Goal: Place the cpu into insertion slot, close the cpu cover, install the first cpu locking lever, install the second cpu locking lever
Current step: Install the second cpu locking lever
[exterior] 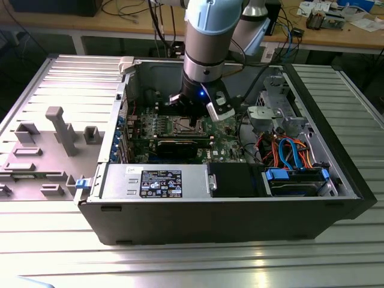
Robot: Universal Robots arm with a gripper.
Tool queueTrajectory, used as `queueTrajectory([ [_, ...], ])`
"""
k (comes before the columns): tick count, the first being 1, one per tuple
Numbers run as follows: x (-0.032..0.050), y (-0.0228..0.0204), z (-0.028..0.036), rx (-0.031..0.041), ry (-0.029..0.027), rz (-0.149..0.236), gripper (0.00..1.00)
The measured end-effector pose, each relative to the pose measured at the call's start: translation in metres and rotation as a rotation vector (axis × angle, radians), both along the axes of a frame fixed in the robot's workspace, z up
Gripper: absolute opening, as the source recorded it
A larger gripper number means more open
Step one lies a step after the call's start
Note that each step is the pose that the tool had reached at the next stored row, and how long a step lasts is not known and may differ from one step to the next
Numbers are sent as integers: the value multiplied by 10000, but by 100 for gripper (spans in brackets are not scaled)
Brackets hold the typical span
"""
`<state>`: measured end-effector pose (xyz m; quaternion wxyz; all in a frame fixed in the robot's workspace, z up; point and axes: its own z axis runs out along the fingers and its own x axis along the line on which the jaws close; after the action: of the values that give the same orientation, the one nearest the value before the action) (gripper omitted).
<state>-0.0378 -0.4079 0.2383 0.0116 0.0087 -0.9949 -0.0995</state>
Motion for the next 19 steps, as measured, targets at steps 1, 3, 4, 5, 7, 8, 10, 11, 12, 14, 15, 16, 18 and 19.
queueTrajectory([
  [1,0,-30,0,-1,5,0,11],
  [3,-1,-76,-1,1,20,0,11],
  [4,-5,-89,-4,1,33,-1,11],
  [5,-27,-94,-8,1,35,-2,11],
  [7,-93,-98,-16,0,35,6,11],
  [8,-133,-102,-21,0,35,9,11],
  [10,-156,-127,-25,0,35,16,11],
  [11,-166,-136,-27,1,34,15,11],
  [12,-182,-141,-27,3,36,14,11],
  [14,-224,-141,-29,12,36,16,11],
  [15,-241,-141,-30,14,36,16,11],
  [16,-256,-141,-29,20,37,14,11],
  [18,-256,-141,-28,28,66,15,11],
  [19,-257,-141,-27,31,81,14,11],
])
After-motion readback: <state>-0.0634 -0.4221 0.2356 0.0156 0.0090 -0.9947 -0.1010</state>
